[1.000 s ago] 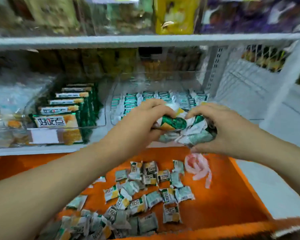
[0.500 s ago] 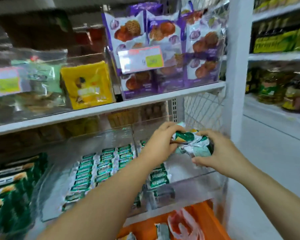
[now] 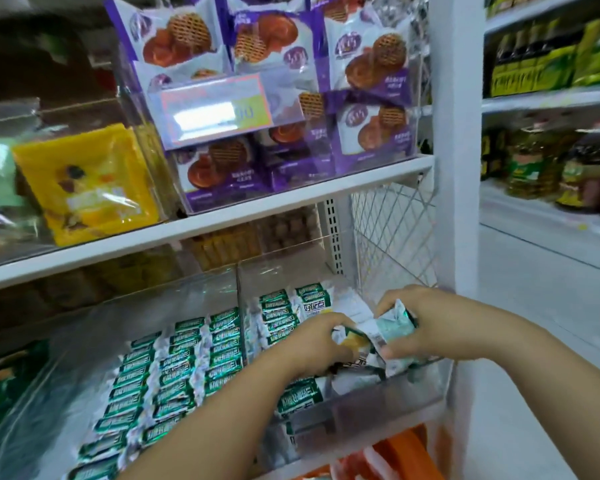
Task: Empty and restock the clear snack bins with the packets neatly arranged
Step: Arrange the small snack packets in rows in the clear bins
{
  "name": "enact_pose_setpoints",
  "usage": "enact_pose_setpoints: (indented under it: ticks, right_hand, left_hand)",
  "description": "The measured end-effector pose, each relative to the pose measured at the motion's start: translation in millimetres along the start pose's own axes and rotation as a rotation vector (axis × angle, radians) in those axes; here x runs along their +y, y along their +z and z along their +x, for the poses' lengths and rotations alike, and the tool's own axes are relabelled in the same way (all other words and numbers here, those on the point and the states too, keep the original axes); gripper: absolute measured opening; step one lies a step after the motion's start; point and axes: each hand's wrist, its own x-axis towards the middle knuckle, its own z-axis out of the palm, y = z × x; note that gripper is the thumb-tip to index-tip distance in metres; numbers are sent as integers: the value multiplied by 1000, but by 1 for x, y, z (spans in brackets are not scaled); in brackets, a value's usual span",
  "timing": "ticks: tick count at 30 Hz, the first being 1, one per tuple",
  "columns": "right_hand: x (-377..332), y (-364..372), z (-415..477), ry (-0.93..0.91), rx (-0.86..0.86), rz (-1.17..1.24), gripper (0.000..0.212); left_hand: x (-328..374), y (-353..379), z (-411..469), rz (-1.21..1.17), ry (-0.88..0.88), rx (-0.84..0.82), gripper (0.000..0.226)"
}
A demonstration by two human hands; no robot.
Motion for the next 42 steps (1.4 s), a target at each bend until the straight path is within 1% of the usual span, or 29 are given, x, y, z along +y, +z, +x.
enact_pose_setpoints:
  ticks: [2,5,6,9,12,15,16,18,19,20,23,25,27,28,30,31,32,33,34,37,39,42]
  right_hand:
    - [1,-6,-2,9,29,35,29]
    - [3,-13,-4,32,119,110,25]
    - [2,-14,-4,36,166,131,26]
    - [-2,-14,-5,51,341,170,43]
    - [-11,-14,-6,51,483,199,47]
    - [-11,-16,-6,48,568,274,44]
    - [-11,-15,-7,38,616,302,41]
    - [-13,-12,-8,-19,747,384,26]
    - [-16,-10,-10,-67,783,390,25]
    - [-18,-7,-11,-131,776,364,28]
    - [-19,4,-7,-347,615,260,43]
    - [-21,5,-6,-373,551,271,45]
    - [-23,3,-6,-346,533,360,42]
    - [-24,3,-6,-336,534,412,36]
    - [-25,2,-4,-338,562,488,20]
    - [-26,2,-3,-338,584,511,15]
    - [-26,1,-3,-329,595,525,15]
    - [-26,0,-2,-317,584,533,18]
    - [-26,-1,-3,-304,548,532,26]
    - [-25,-5,-7,-266,374,505,66]
    - [-24,-7,-8,-235,296,475,76]
    - [-21,-9,-7,-161,289,400,83]
  left_hand:
    - [1,-2,-1,-84,-1,62,25]
    - [6,-11,-7,-267,-15,160,26]
    - [9,-16,-10,-305,-22,190,28]
    - [16,-26,-20,-397,-20,259,28]
    - [21,-31,-29,-433,-24,337,25]
    - [25,-30,-38,-552,-83,345,27]
    - [27,-28,-41,-604,-99,335,27]
    - [32,-24,-47,-709,-127,297,27]
    - [36,-22,-50,-764,-133,273,27]
    - [40,-20,-51,-818,-138,251,25]
    - [50,-19,-57,-939,-141,267,14]
    - [52,-23,-61,-1009,-126,295,15]
    - [53,-27,-65,-1052,-109,303,23]
    - [53,-29,-66,-1057,-107,311,25]
    - [53,-30,-69,-1062,-113,320,23]
    - [53,-30,-70,-1062,-118,323,22]
    - [52,-29,-72,-1056,-123,322,21]
    - [51,-28,-72,-1041,-128,321,22]
    - [49,-27,-73,-1013,-130,324,24]
    - [45,-26,-74,-900,-125,353,23]
    - [44,-26,-75,-847,-120,362,18]
    - [42,-25,-74,-797,-132,386,22]
